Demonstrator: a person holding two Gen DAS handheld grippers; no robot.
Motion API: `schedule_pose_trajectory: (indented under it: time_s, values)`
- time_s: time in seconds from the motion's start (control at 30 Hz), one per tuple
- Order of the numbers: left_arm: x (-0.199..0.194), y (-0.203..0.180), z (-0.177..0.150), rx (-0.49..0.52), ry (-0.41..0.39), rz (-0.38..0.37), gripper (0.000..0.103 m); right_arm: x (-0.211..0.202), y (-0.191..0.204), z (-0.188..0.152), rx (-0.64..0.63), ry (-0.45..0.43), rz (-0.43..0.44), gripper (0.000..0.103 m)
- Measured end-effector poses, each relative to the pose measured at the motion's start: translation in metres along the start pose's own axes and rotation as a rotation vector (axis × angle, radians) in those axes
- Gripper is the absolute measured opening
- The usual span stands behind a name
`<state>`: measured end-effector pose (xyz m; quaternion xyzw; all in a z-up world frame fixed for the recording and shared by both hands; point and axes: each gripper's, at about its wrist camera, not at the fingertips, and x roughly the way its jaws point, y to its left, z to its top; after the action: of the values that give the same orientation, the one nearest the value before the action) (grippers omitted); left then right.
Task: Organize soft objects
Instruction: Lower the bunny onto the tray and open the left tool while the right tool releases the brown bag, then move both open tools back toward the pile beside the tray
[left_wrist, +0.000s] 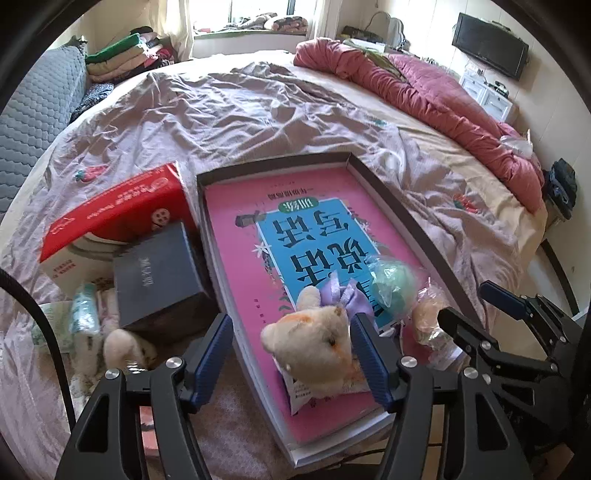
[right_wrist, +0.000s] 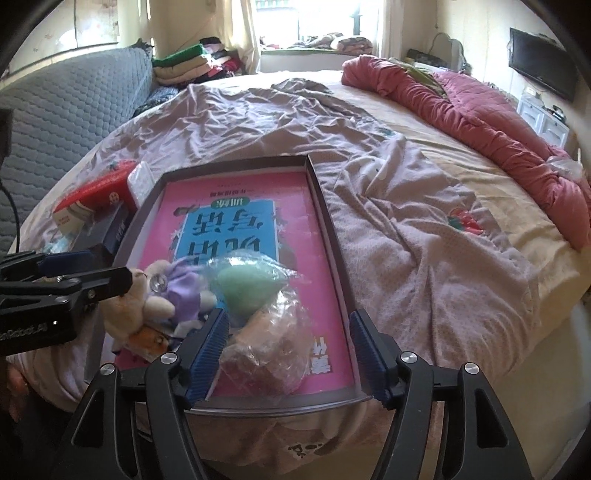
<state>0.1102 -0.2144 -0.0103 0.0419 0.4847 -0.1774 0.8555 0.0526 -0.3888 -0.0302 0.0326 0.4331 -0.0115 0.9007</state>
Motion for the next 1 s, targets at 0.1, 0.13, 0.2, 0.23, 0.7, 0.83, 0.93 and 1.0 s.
schedule_pose_trajectory:
  time_s: [0.1, 0.13, 0.2, 0.23, 0.7, 0.83, 0.93, 1.0]
  values:
    - [-0.011, 0.004, -0.001, -0.001, -0.020, 0.011, 0.066, -0.006, 0.003, 0.003, -0.004, -0.018, -0.002, 0.070]
    - [-0.014, 0.005, -0.001, -0.001, -0.026, 0.015, 0.066, -0.009, 0.004, 0.004, -0.006, -0.027, -0.004, 0.070]
    - [-0.020, 0.007, -0.002, 0.000, -0.039, 0.027, 0.066, -0.017, 0.008, 0.007, -0.015, -0.059, -0.002, 0.070]
    - [-0.024, 0.008, -0.003, -0.002, -0.043, 0.030, 0.066, -0.020, 0.010, 0.009, -0.016, -0.070, -0.002, 0.070]
    - [-0.061, 0.031, -0.011, -0.016, -0.098, 0.079, 0.067, -0.061, 0.048, 0.027, -0.070, -0.175, 0.021, 0.075]
    - [-0.071, 0.042, -0.013, -0.030, -0.113, 0.094, 0.067, -0.067, 0.062, 0.030, -0.099, -0.190, 0.024, 0.075]
    - [-0.079, 0.052, -0.014, -0.044, -0.127, 0.112, 0.067, -0.071, 0.074, 0.031, -0.125, -0.201, 0.027, 0.075]
    - [-0.083, 0.059, -0.016, -0.054, -0.129, 0.126, 0.067, -0.073, 0.081, 0.031, -0.140, -0.205, 0.028, 0.075]
